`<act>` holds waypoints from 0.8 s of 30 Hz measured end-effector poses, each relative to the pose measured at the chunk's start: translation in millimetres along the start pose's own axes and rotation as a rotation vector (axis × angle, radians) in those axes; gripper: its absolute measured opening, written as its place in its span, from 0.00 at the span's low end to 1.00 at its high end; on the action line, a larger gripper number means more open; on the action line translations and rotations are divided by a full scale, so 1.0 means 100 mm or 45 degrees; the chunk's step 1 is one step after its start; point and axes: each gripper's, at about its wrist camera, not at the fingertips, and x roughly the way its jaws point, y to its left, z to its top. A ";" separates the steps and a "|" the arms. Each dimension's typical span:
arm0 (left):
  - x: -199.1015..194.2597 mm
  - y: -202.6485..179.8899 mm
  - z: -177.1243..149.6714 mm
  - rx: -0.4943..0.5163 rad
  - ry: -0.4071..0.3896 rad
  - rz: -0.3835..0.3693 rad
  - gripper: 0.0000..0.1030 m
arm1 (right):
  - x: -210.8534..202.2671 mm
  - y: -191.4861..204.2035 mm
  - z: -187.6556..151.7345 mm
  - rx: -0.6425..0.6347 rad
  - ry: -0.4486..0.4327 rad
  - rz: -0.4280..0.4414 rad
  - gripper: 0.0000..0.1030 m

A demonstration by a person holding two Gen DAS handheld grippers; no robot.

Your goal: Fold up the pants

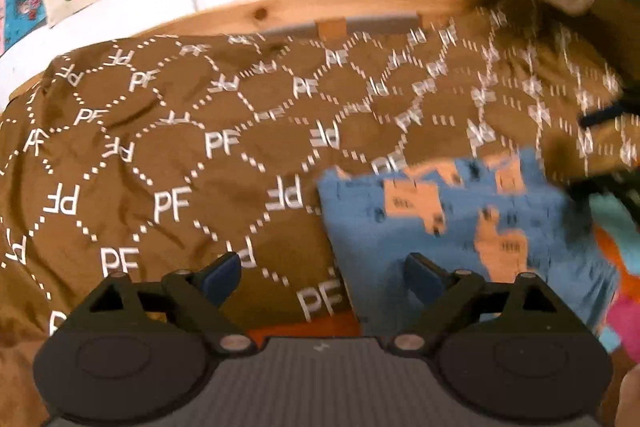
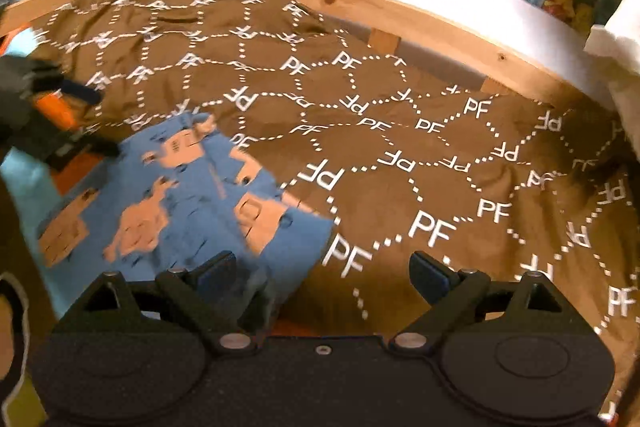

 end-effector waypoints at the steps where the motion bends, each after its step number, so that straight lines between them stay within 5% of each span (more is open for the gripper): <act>1: 0.03 -0.04 -0.05 0.032 0.016 0.029 0.89 | 0.09 -0.01 0.01 0.004 0.027 -0.004 0.92; 5: 0.11 -0.07 -0.19 0.031 0.049 0.043 0.91 | 0.43 -0.05 -0.08 -0.062 0.126 -0.093 0.92; 9: -0.08 -0.01 -0.26 -0.016 0.024 0.011 0.93 | 0.29 -0.12 0.00 0.021 0.043 -0.114 0.91; 13: -0.15 -0.07 -0.39 -0.023 0.055 -0.044 0.94 | 0.16 -0.02 0.11 0.012 -0.042 0.002 0.93; 19: -0.07 -0.14 -0.60 -0.028 0.143 -0.038 0.95 | 0.49 0.34 0.03 -0.173 0.151 0.006 0.94; 24: -0.17 -0.01 -0.57 -0.118 0.170 -0.091 0.98 | 0.35 0.06 -0.02 0.024 0.083 0.129 0.99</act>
